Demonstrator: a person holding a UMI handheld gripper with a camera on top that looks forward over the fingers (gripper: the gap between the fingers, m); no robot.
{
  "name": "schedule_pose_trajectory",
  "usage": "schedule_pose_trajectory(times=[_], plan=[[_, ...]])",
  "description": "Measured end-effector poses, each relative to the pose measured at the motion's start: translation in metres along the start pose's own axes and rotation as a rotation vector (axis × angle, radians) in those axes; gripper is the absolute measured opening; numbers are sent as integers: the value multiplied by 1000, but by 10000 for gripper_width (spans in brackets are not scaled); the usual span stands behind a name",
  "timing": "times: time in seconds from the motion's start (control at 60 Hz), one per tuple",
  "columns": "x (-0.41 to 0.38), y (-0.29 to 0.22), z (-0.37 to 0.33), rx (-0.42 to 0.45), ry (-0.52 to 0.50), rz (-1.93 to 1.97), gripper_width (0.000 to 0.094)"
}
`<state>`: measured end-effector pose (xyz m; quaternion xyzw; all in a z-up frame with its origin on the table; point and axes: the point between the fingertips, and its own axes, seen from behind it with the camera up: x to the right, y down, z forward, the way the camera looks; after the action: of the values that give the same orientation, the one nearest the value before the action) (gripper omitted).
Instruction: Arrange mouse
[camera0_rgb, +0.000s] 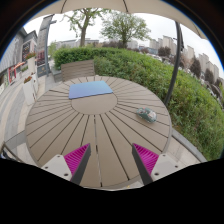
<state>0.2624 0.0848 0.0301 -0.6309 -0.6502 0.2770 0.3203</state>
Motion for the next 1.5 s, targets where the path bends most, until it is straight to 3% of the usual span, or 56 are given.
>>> schedule_pose_trajectory(times=[0.283, 0.767, 1.367, 1.5], plan=[[112, 6, 20, 22, 99, 72, 854], [142, -49, 95, 135, -21, 0, 854], [170, -86, 189, 86, -63, -29, 847], [163, -87, 190, 76, -92, -23, 748]])
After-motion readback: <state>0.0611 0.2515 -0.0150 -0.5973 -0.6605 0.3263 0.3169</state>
